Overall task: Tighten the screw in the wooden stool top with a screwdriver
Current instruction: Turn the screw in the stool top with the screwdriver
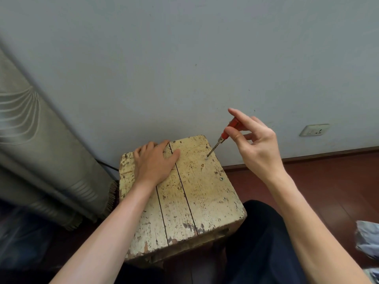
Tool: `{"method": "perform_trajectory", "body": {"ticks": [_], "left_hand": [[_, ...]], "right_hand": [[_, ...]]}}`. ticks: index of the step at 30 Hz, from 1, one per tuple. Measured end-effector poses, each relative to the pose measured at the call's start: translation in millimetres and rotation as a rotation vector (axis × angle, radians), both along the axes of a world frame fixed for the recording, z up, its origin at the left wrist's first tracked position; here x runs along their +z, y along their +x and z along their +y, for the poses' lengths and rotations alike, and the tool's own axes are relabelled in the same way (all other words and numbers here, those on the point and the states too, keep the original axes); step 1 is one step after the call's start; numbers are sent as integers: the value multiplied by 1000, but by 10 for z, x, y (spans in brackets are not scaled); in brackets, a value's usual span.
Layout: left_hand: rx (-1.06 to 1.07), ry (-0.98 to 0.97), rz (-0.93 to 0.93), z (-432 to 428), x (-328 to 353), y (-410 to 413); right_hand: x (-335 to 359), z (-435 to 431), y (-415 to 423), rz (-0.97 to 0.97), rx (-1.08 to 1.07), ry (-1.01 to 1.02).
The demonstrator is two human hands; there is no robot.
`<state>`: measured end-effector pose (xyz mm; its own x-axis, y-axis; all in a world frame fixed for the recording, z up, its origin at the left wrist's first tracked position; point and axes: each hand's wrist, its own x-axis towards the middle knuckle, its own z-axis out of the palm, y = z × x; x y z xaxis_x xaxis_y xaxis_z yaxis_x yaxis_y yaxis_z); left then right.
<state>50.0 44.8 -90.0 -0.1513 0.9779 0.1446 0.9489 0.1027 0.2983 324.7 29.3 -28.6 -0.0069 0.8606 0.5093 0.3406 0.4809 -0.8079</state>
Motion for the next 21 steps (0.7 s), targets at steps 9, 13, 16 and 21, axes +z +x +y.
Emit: {"method": "perform_trajectory", "body": {"ticks": [9, 13, 16, 21], "left_hand": [[-2, -3, 5, 1, -2, 3], [-5, 4, 8, 5, -3, 1], [-5, 1, 9, 1, -7, 4], [-3, 6, 6, 3, -13, -3]], "right_hand": [[27, -1, 73, 147, 203, -64], [48, -15, -11, 90, 112, -32], [54, -18, -62, 64, 21, 6], [28, 2, -43, -25, -51, 63]]}}
